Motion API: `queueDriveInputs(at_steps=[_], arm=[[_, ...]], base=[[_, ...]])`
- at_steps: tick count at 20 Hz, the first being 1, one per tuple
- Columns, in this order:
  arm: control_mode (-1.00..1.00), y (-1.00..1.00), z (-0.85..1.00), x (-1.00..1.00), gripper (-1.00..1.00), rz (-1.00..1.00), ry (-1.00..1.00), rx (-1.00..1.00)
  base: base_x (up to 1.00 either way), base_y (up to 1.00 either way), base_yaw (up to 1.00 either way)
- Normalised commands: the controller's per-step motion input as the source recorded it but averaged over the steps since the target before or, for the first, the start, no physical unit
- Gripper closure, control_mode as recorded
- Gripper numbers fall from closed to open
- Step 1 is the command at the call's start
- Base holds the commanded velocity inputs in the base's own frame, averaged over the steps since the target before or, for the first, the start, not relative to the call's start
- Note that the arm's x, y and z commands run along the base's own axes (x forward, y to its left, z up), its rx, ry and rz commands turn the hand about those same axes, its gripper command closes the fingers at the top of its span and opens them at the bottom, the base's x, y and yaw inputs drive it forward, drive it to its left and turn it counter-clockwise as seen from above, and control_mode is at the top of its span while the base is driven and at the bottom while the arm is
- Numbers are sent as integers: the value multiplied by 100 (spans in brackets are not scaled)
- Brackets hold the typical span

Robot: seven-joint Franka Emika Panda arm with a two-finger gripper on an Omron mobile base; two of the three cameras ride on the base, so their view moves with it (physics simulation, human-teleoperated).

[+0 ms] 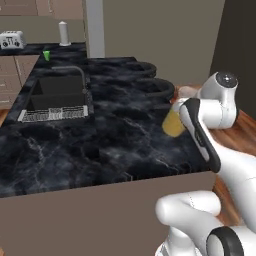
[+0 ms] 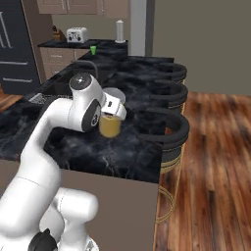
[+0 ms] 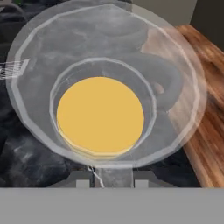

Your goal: Place the pitcher and cup on the dining counter for serving.

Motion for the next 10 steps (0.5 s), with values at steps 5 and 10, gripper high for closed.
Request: queueDriveInputs(at_steps=[5, 10], arm=[[-100, 0, -29, 100, 100, 19, 0, -1], [-100, 0, -18, 100, 100, 7, 0, 0]], base=[[0, 0, 0], [0, 0, 0]])
